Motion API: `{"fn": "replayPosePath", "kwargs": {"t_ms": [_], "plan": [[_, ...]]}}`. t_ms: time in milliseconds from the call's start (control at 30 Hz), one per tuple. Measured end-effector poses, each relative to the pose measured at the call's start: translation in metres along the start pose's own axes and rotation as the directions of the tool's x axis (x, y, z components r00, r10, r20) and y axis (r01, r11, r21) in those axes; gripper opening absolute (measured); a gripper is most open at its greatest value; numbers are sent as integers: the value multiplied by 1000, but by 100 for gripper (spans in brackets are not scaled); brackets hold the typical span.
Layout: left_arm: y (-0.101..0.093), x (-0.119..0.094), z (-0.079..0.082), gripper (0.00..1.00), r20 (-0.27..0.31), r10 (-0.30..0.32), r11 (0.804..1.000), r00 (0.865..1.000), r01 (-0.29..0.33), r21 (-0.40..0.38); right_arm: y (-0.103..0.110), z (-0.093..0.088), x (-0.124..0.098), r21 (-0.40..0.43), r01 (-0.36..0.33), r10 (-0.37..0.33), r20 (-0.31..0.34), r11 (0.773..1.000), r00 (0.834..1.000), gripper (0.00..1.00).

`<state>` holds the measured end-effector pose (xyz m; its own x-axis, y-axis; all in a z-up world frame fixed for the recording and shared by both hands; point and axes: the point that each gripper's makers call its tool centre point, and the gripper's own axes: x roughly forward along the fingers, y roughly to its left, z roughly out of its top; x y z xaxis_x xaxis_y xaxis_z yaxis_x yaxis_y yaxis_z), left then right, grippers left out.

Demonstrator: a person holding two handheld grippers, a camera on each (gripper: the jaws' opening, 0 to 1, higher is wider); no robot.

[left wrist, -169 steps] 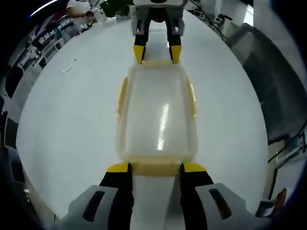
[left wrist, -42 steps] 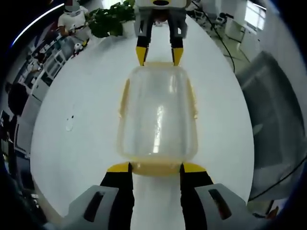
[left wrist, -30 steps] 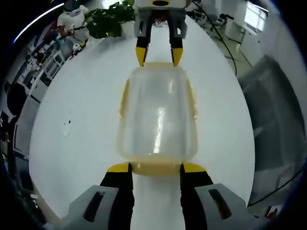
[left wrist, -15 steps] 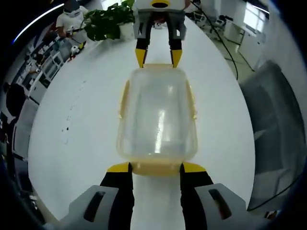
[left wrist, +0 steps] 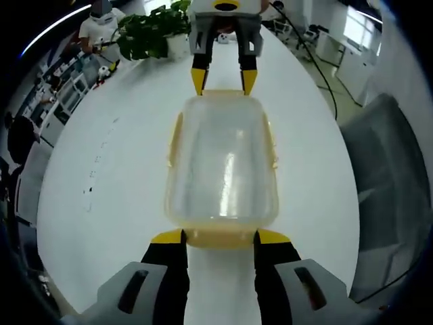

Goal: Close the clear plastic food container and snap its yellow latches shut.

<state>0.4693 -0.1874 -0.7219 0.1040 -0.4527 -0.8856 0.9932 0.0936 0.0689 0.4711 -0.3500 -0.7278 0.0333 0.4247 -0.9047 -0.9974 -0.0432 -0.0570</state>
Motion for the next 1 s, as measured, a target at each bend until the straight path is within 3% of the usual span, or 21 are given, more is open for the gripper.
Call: {"fn": "replayPosePath", "kwargs": {"t_ms": [1000], "plan": [[3,17,-4,35,-9,-36,999,999,36,5,2,-9,13,56,-32,31,15,998,999,35]]}}
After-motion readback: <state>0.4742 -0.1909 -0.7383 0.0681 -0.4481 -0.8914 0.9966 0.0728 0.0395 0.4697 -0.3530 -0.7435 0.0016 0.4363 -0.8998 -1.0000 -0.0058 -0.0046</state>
